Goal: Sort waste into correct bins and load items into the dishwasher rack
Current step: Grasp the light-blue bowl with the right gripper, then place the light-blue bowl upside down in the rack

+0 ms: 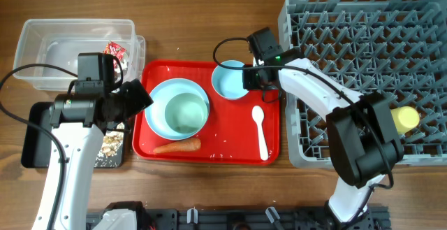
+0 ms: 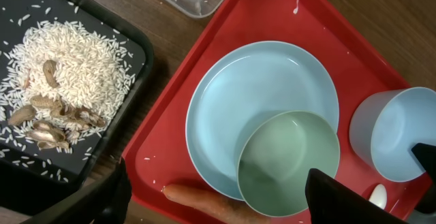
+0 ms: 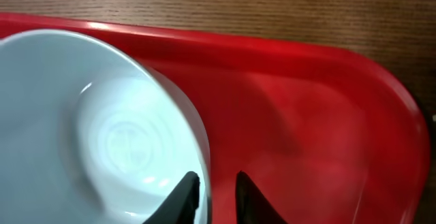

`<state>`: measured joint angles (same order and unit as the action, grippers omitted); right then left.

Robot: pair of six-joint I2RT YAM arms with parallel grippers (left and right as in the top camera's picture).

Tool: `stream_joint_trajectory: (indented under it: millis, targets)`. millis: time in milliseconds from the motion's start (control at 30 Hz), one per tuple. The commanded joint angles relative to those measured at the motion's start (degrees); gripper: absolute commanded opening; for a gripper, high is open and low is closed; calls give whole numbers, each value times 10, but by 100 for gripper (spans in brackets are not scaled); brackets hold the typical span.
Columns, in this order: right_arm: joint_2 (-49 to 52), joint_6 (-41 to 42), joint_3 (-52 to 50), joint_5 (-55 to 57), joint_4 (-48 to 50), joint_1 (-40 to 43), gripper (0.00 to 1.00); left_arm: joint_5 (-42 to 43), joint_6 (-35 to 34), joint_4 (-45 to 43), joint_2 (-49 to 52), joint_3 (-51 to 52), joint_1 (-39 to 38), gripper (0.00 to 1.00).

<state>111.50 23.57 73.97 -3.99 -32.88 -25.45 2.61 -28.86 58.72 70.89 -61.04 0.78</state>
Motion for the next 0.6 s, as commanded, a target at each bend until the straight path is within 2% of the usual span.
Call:
stream_joint_trajectory:
  millis: [0,133,267,400,467,567]
  targets:
    - [5,11,3,5,0,-2,4,-7,-5,-1,-8,-3,2,83]
    - [-12,4,6,6,-29,-1,4,-7,-5,1,-8,-3,3,83]
    - [-122,-47,22,72,-57,15,4,-7,-5,1,-8,-3,2,84]
    - [-264,-129,22,303,-13,62,4,-8,-6,0,-8,-3,2,84]
    - [-302,-210,22,421,34,102,4,-8,-5,-1,-8,-3,3,84]
    - [-299,-243,22,575,88,183,4,-8,-5,-1,-8,-3,3,83]
